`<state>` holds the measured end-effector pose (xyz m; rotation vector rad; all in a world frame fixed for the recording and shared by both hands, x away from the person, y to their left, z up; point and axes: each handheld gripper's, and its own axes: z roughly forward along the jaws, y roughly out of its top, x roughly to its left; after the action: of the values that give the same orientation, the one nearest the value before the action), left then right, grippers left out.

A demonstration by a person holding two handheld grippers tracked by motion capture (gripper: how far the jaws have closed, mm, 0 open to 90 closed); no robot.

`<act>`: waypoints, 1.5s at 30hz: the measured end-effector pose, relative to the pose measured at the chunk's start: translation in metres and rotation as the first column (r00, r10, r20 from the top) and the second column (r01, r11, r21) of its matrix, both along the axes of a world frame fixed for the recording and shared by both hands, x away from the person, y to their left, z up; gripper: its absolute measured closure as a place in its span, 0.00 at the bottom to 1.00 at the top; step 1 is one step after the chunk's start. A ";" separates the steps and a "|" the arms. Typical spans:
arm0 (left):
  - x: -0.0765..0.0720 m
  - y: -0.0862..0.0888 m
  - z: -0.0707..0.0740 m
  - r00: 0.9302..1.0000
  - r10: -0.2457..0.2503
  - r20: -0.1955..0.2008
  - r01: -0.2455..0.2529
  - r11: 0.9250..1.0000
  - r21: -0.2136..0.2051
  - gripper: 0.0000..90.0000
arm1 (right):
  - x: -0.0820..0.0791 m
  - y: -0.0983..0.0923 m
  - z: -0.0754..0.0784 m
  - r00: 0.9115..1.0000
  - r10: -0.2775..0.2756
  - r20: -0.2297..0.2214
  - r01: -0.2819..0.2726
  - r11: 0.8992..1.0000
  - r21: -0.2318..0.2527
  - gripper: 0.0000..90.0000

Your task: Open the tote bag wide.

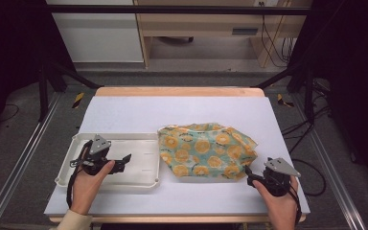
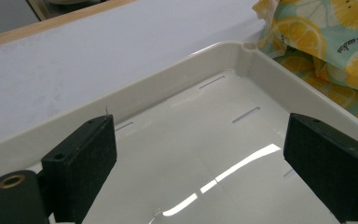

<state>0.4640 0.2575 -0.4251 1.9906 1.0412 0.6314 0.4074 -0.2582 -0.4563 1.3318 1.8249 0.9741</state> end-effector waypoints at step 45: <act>-0.005 -0.007 -0.005 1.000 -0.012 0.027 0.011 1.000 0.018 0.11 | 0.072 0.033 0.084 0.988 0.119 -0.096 -0.125 0.990 -0.067 0.27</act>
<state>0.4586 0.2506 -0.4296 1.9972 1.0104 0.6617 0.4793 -0.2248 -0.3720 1.2509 2.0122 0.9134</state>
